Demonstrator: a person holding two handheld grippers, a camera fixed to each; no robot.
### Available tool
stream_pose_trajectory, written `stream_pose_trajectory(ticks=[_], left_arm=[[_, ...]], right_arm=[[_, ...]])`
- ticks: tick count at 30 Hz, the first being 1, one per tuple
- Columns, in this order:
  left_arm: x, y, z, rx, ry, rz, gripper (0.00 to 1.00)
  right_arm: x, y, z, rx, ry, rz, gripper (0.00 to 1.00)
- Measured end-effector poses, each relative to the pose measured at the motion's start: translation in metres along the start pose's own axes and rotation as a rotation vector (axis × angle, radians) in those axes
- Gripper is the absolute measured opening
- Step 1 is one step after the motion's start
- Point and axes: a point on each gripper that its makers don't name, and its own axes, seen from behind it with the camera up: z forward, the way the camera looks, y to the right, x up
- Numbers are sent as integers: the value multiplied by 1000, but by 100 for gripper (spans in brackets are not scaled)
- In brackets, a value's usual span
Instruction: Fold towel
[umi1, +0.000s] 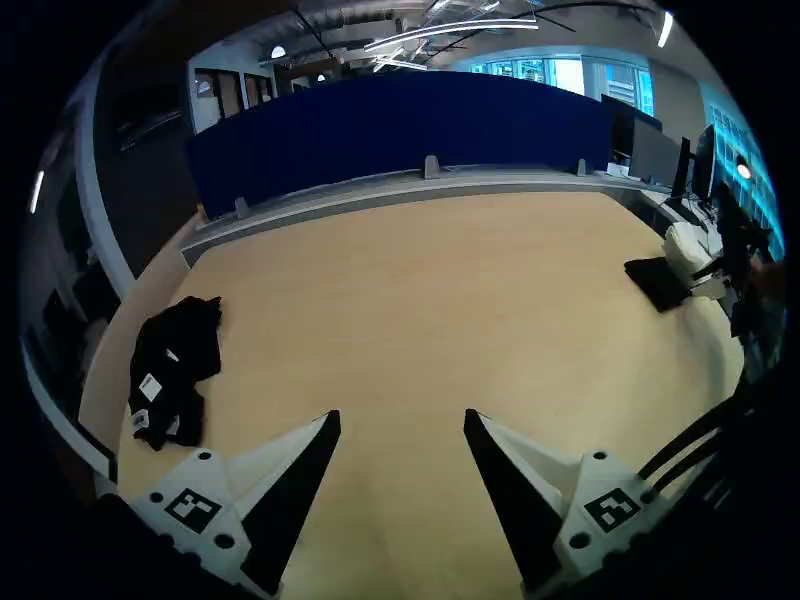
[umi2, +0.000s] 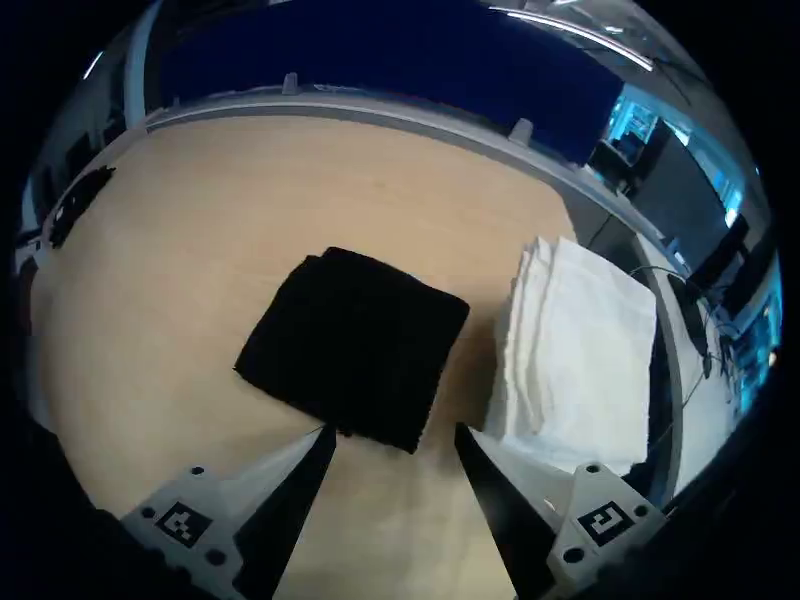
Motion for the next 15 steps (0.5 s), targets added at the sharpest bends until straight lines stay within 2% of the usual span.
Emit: stream_pose_trajectory(ticks=[15], left_arm=[[-2, -7, -2, 11, -1, -6, 91]], right_arm=[[32, -41, 24, 46, 50, 61, 92]])
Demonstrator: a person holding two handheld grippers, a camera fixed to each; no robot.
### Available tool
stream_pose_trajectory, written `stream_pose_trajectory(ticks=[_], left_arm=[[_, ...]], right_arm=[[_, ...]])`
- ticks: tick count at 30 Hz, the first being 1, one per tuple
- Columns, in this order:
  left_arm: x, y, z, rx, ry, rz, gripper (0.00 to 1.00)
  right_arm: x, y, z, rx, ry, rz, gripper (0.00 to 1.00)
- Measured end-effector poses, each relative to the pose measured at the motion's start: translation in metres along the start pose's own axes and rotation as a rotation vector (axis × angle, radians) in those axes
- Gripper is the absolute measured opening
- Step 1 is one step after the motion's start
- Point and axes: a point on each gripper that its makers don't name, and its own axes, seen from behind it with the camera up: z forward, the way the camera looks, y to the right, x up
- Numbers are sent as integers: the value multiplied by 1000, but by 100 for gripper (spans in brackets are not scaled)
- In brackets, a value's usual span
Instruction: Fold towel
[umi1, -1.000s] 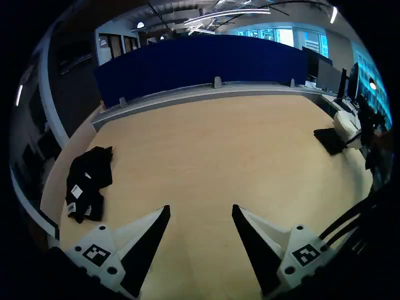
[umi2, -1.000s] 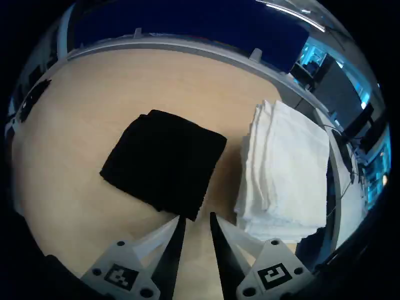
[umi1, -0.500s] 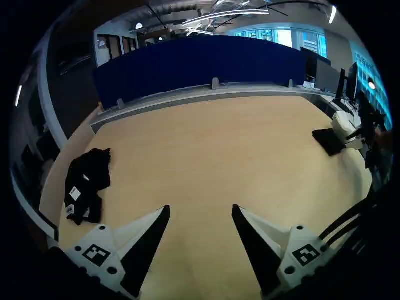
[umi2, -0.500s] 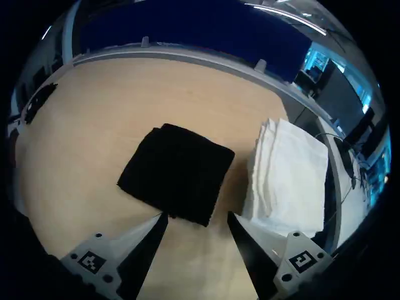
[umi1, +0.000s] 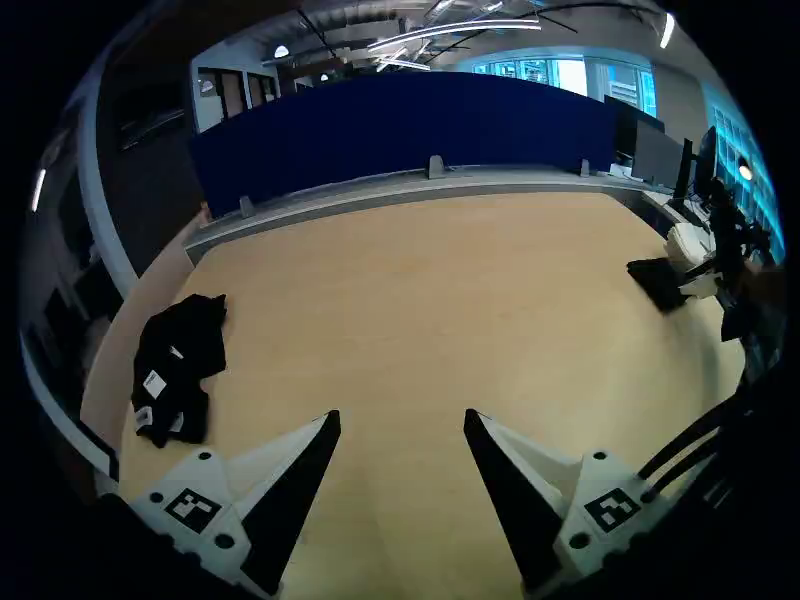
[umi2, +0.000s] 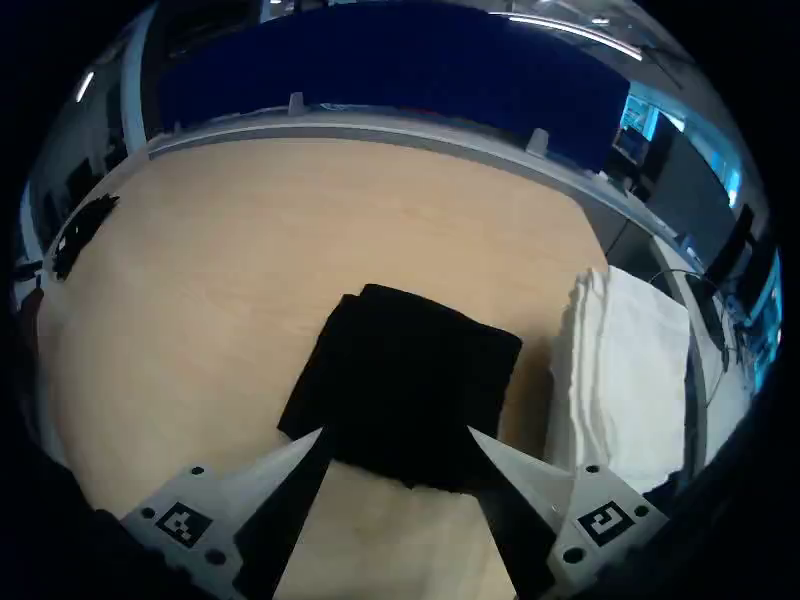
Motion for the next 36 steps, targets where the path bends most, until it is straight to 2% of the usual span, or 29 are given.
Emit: stream_pose_trajectory(ticks=[11, 20, 27, 36], left_arm=[[-3, -6, -1, 10, -8, -2, 92], [-7, -10, 1, 15, -18, -3, 91], [-3, -8, 4, 9, -18, -3, 91], [0, -8, 1, 14, -15, -1, 92]], right_arm=[[-22, -8, 19, 13, -49, 0, 92], [-22, -8, 21, 34, -35, 22, 92], [14, -3, 14, 24, 26, 3, 92], [63, 15, 31, 5, 67, 5, 92]])
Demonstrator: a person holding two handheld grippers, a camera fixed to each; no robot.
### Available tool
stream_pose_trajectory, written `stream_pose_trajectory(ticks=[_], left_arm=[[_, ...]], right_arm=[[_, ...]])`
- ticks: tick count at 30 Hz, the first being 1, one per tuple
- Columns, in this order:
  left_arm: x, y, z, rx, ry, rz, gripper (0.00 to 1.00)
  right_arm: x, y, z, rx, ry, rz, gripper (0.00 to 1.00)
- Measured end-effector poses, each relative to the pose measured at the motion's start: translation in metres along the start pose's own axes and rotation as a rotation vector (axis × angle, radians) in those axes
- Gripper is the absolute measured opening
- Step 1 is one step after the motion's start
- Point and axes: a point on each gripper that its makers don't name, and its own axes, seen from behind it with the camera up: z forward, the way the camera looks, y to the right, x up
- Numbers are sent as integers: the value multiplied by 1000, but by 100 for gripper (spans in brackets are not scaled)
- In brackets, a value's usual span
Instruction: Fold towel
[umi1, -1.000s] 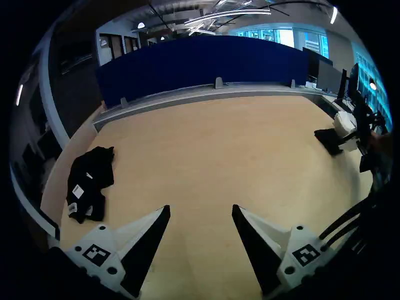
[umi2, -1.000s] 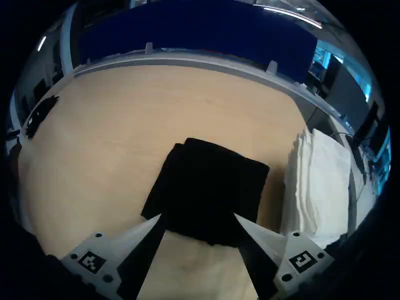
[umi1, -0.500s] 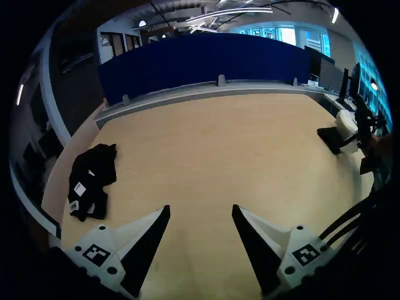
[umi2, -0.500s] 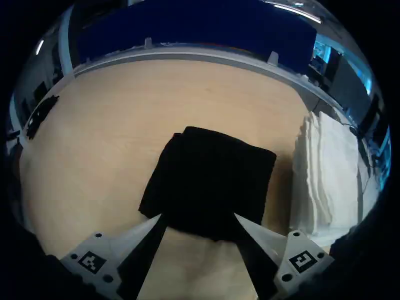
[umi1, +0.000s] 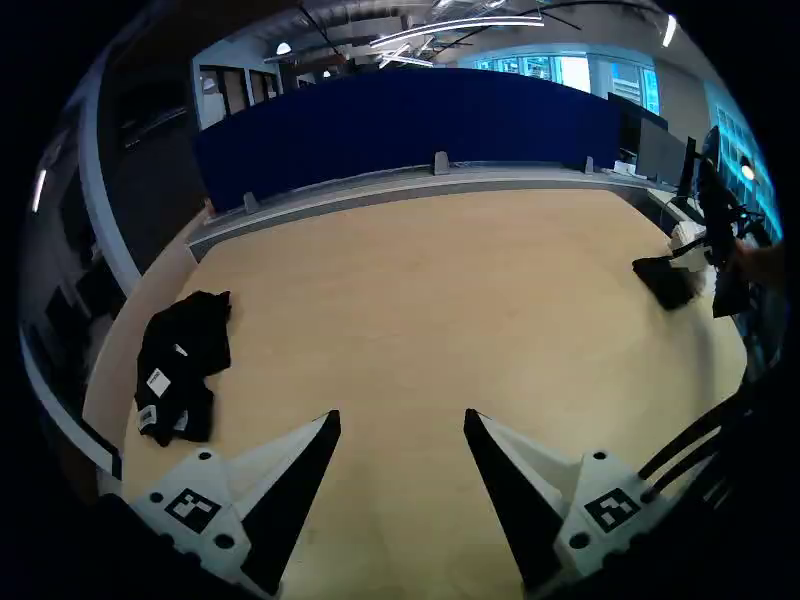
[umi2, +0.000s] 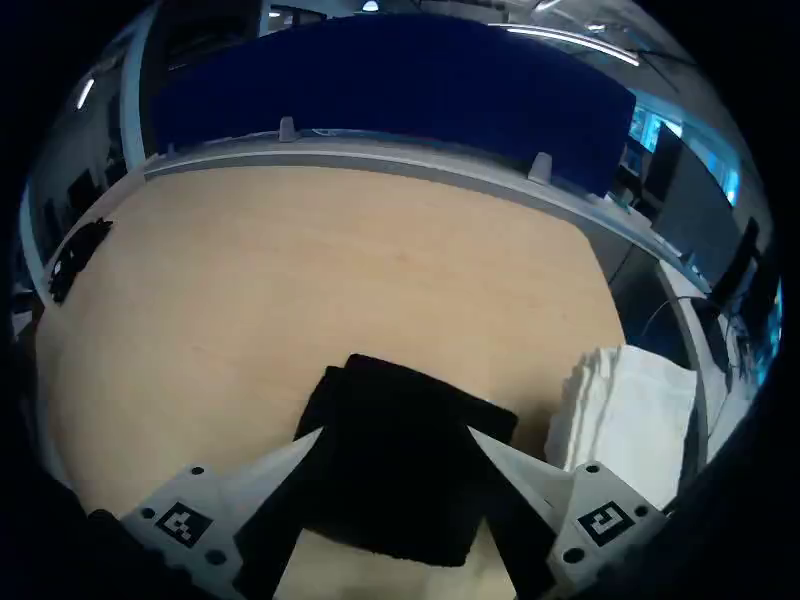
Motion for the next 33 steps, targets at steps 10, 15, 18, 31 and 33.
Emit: stream_pose_trajectory(ticks=[10, 15, 18, 31, 33], left_arm=[[-4, -8, -6, 29, -6, -13, 91], [-5, -12, -9, 43, -9, -15, 92], [-7, -14, -10, 49, -12, -17, 91], [-5, -19, -9, 54, -9, -22, 91], [-5, -21, -8, 54, -9, -22, 91]], right_arm=[[6, 7, 26, 0, -34, -7, 92], [-6, 7, 37, 4, -68, -6, 92], [-13, 5, 43, 10, -88, -13, 92], [-7, 2, 42, 9, -66, -10, 92], [1, 1, 36, 3, -37, 0, 92]])
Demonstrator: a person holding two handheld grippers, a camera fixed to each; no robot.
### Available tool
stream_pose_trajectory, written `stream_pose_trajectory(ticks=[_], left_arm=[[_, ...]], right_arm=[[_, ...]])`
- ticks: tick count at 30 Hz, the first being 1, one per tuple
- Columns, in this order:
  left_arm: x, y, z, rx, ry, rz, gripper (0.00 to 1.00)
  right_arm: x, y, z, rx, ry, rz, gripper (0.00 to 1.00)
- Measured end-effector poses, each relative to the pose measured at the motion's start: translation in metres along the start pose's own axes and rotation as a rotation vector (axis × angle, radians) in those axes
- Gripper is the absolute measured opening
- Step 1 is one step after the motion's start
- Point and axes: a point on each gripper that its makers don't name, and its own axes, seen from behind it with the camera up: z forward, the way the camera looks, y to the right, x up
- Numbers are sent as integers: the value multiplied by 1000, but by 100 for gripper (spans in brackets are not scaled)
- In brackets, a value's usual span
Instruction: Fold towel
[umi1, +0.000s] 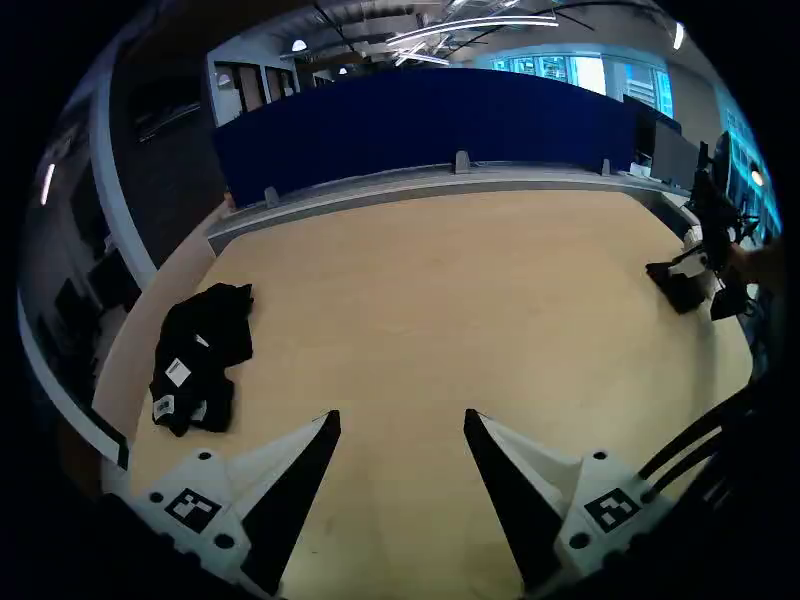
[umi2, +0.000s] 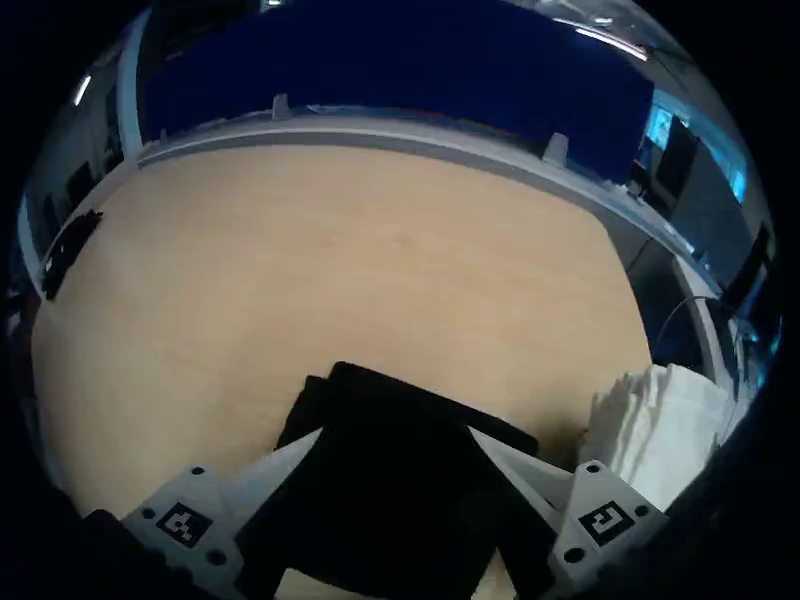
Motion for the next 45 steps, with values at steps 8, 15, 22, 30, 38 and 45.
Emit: stream_pose_trajectory(ticks=[8, 15, 22, 30, 38, 45], left_arm=[[-1, -5, 2, -9, 10, -3, 92], [-1, -5, 3, -27, 18, 5, 92], [0, -4, 6, -47, 31, -4, 91], [1, -3, 11, -68, 44, -11, 92], [10, 1, 13, -91, 71, 1, 92], [20, 2, 16, -106, 104, -7, 91]], right_arm=[[17, -2, -27, -27, 80, 56, 92], [23, -7, -49, -47, 122, 105, 92], [24, -26, -89, -59, 194, 187, 92], [11, -49, -137, -81, 251, 255, 92], [6, -57, -161, -115, 271, 245, 92], [33, -65, -187, -151, 388, 246, 92]])
